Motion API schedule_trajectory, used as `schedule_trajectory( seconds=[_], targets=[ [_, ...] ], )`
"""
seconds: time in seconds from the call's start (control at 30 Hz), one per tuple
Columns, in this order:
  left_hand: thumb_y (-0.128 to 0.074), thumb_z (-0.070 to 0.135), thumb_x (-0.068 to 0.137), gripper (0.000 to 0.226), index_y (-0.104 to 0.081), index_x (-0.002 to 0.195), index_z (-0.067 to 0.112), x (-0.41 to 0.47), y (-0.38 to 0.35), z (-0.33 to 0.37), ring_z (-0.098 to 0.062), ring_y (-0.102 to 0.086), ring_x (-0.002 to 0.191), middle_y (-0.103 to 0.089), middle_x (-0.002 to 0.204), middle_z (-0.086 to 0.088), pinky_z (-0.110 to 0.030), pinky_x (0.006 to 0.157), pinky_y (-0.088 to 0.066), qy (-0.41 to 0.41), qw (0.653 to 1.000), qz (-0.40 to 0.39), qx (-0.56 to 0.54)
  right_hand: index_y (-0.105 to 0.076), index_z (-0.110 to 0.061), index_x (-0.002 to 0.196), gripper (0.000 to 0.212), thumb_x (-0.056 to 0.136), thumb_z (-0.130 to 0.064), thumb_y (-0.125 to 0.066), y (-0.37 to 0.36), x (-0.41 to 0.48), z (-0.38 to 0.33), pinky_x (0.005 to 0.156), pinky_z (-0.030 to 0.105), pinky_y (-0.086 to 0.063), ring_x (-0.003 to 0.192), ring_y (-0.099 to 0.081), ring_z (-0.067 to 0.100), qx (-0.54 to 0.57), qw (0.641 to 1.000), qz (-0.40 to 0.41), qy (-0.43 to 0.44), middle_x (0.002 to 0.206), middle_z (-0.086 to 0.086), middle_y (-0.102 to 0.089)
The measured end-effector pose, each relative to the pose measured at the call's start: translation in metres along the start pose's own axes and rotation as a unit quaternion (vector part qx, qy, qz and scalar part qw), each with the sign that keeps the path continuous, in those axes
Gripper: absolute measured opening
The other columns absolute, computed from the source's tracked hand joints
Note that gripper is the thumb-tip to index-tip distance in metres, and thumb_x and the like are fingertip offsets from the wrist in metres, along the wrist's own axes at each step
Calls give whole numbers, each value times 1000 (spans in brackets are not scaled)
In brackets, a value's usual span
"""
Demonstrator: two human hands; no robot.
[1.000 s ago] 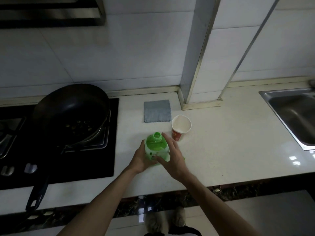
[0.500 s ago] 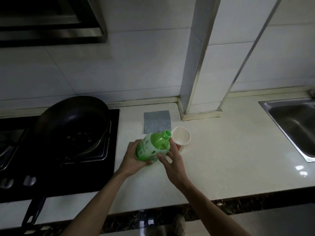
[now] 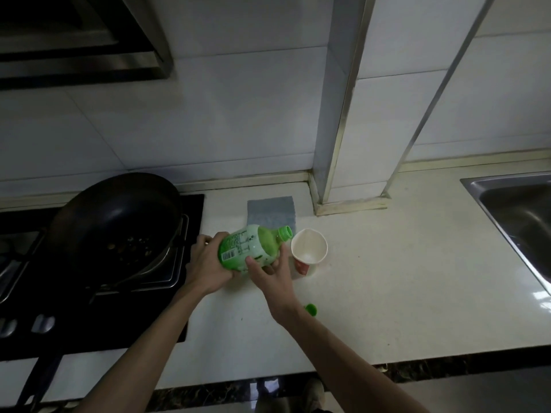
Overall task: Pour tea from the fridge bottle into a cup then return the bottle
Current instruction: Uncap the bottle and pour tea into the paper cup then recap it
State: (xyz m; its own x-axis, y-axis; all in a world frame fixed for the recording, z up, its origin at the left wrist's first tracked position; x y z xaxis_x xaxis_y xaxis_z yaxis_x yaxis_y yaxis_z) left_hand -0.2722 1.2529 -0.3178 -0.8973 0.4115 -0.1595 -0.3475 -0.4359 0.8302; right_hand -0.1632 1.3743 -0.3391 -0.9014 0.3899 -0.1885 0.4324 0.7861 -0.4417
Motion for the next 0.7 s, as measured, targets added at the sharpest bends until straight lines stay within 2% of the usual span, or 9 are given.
schedule_trajectory(
  seconds=[0.17,0.4,0.53,0.7],
  targets=[
    [-79,32,59,78,-45,129,35,2,1,9,-28,-38,119,-35,125,-4,-51,90,-47,14,998,1,58,-39,-29,136,65,84,-17,-76,3,9,15,97,48,-53,117,-63,25,44,997,22,-56,130,7,-62],
    [-81,33,63,80,-44,133,33,1,0,18,-28,-37,122,-35,128,-6,-51,93,-45,30,996,-2,79,-40,-29,134,60,87,-17,-74,8,14,12,92,44,-56,116,-64,24,43,997,22,-67,129,6,-62],
    [-80,33,64,79,-44,134,33,-2,1,23,-29,-36,123,-36,129,-6,-51,93,-44,28,996,7,90,-37,-30,136,60,89,-16,-71,9,13,11,83,35,-57,114,-66,22,63,995,18,-78,129,5,-62],
    [-79,33,65,78,-44,134,33,-5,1,27,-29,-35,125,-35,128,-6,-54,93,-41,27,994,16,103,-36,-31,137,61,89,-14,-69,9,11,10,83,35,-57,114,-65,22,87,992,3,-87,131,5,-61]
  ],
)
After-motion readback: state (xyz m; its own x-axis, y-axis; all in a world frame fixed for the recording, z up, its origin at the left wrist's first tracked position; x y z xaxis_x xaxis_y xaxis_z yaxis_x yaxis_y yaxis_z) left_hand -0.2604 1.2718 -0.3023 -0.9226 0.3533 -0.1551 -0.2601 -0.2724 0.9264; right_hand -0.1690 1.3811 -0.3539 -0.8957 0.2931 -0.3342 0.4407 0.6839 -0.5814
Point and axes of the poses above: each hand's wrist, its own x-axis towards the middle knuckle, its own y-axis out of the back of the hand, z = x × y, the point moved 5 cm from there along x, towards the middle knuckle
